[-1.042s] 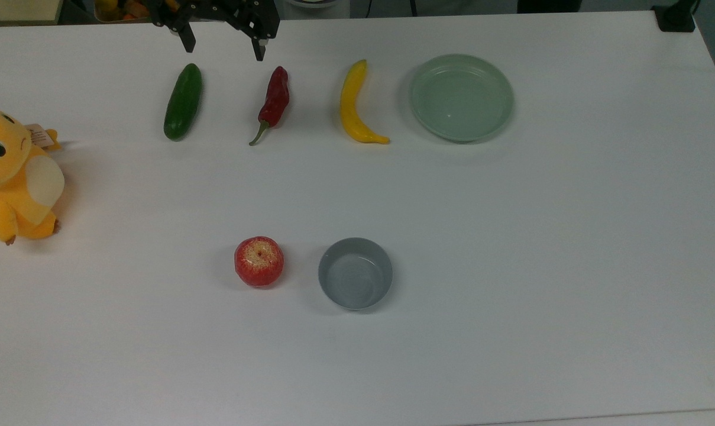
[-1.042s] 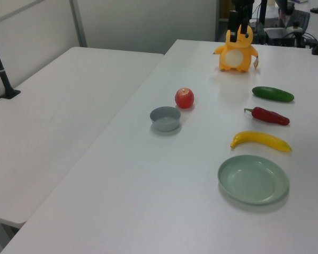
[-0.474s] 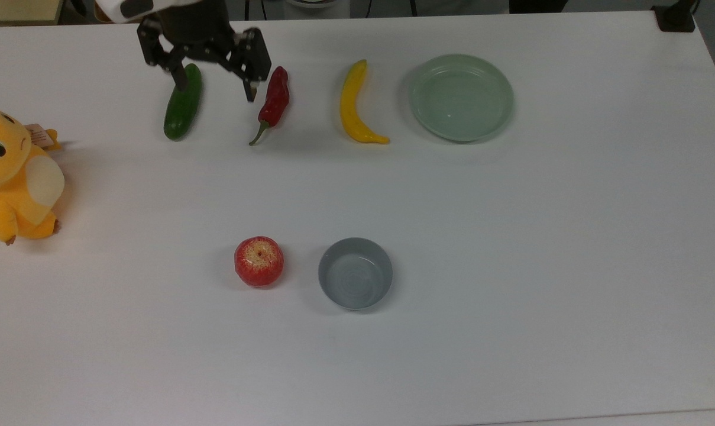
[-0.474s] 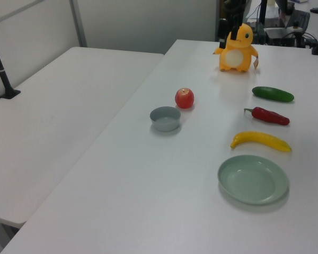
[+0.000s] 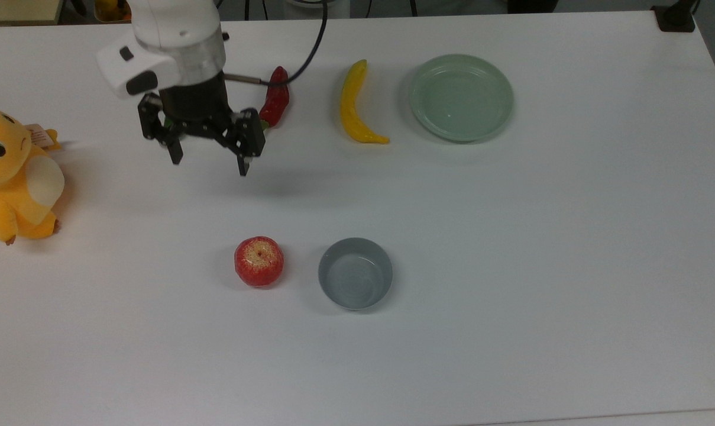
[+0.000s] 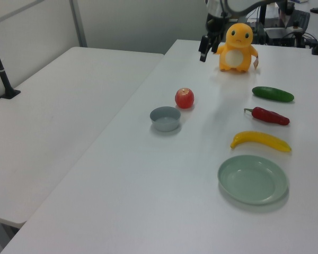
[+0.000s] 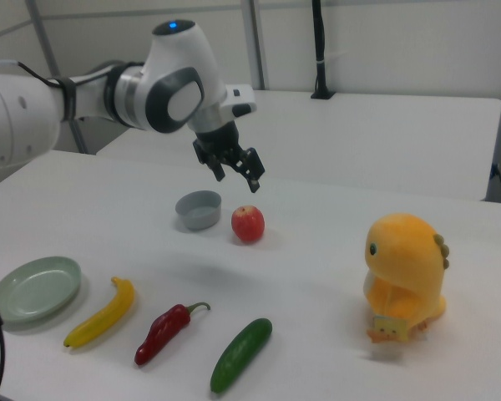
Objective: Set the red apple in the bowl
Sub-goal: 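Move the open gripper over the red apple and lower it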
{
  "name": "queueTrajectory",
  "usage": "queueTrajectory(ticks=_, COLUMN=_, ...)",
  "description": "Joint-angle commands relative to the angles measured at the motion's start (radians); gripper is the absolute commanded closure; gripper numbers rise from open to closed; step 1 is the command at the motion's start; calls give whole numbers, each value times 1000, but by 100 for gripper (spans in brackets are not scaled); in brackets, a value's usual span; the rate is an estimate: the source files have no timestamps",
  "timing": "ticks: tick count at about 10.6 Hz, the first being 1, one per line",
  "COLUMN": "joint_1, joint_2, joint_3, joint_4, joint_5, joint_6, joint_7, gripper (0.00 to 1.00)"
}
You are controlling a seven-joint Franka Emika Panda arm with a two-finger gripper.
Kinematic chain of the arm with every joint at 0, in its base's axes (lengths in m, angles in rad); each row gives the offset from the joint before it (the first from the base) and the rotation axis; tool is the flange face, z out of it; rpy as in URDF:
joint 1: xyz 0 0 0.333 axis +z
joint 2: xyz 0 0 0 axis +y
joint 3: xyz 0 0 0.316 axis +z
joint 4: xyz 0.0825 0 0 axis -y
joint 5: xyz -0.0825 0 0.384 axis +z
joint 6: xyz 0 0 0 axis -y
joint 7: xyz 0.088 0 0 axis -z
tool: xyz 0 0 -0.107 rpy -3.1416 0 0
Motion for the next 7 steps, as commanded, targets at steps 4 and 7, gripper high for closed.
queueTrajectory(ticks=4, joint_1=12, joint_2=89, joint_3=-5, joint_4=0, joint_5=89, joint_6=160, joint_7=-7, gripper=0)
queueTrajectory(ticks=7, joint_1=15, joint_2=134, joint_3=-3, joint_4=0, joint_5=138, joint_6=246, joint_7=-9, gripper=0)
